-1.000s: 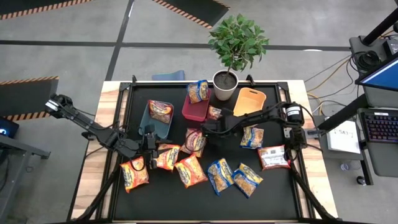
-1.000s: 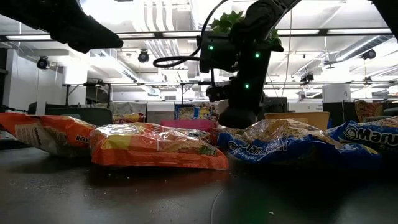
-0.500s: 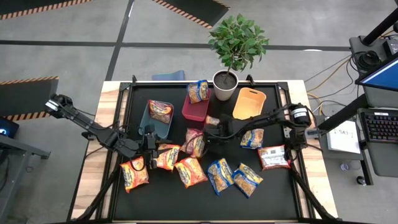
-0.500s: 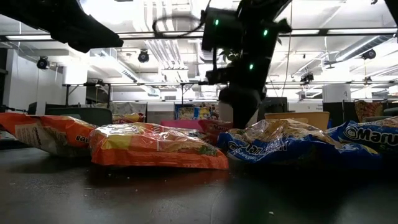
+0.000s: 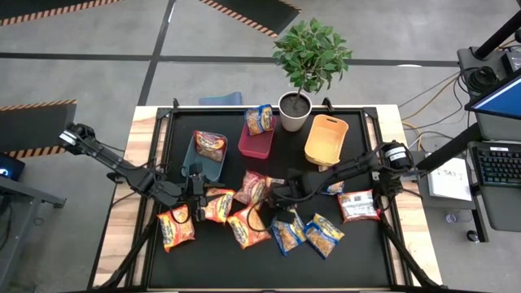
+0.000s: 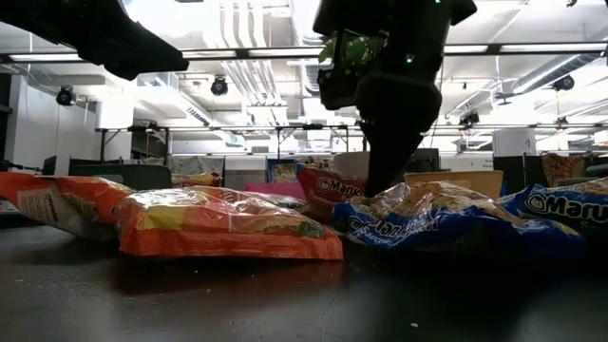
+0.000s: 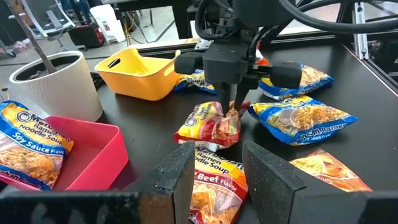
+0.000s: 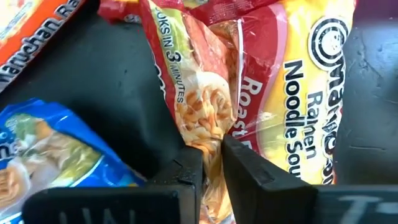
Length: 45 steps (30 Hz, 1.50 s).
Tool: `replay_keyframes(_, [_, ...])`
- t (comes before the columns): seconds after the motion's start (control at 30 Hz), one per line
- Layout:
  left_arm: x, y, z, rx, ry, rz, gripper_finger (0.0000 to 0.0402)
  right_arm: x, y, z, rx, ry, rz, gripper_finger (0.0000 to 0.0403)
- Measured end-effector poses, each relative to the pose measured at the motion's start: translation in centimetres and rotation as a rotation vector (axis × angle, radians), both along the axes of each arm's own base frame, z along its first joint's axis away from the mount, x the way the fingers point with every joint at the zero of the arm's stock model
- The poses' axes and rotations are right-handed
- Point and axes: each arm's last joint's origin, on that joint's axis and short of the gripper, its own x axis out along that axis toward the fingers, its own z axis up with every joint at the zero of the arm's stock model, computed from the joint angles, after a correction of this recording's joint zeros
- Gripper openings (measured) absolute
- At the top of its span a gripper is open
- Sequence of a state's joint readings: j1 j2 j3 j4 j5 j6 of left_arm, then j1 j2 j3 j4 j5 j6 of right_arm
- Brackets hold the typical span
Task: Sort Maruchan noodles
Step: Put top red noodle pack into the blue bin
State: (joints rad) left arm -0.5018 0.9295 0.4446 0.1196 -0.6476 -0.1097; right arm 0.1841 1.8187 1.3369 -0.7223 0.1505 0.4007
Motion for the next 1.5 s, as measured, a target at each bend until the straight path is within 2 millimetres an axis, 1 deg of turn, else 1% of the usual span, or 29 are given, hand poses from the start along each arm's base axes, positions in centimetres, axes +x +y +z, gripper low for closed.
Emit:
replay_keyframes(0.1, [0.0, 0.0, 0.0, 0.000, 0.000, 0.000, 0.0118, 0.0, -0.1, 0.0, -0.003, -0.004, -0.009, 0.0066])
replay_keyframes(0.17, [0.0, 0.0, 0.0, 0.000, 0.000, 0.000, 0.0118, 0.0, 0.0, 0.0, 0.003, -0.005, -0.026, 0.0086])
replay_keyframes(0.4, [0.0, 0.0, 0.0, 0.000, 0.000, 0.000, 0.0118, -0.1, 0.0, 0.2, 0.012, -0.002, -0.041, 0.0180])
replay_keyframes(0.57, [0.0, 0.0, 0.0, 0.013, 0.002, -0.004, 0.0118, -0.4, 0.0, 1.4, 0.021, -0.033, -0.041, 0.0237])
replay_keyframes(0.73, [0.0, 0.0, 0.1, 0.015, -0.007, -0.005, 0.0118, -1.1, -0.1, 3.1, 0.029, -0.072, -0.038, 0.0275])
replay_keyframes(0.93, [0.3, -0.1, 0.6, -0.015, -0.063, -0.006, 0.0118, -3.1, 0.5, 4.9, 0.031, -0.125, -0.018, 0.0287])
replay_keyframes(1.07, [0.9, -0.4, 0.8, -0.027, -0.113, -0.009, 0.0115, -4.8, 0.7, 5.3, -0.003, -0.211, -0.045, 0.0283])
replay_keyframes(1.17, [1.7, -0.8, 0.7, -0.022, -0.144, -0.012, 0.0108, -6.2, 0.5, 4.8, 0.011, -0.289, -0.101, 0.0278])
replay_keyframes(1.3, [2.9, -1.1, 0.0, -0.020, -0.168, -0.008, 0.0094, -7.9, -0.1, 3.8, 0.083, -0.362, -0.212, 0.0271])
replay_keyframes(1.5, [5.0, -0.7, -1.6, -0.034, -0.179, 0.029, 0.0077, -10.3, -1.0, 2.6, 0.163, -0.363, -0.398, 0.0263])
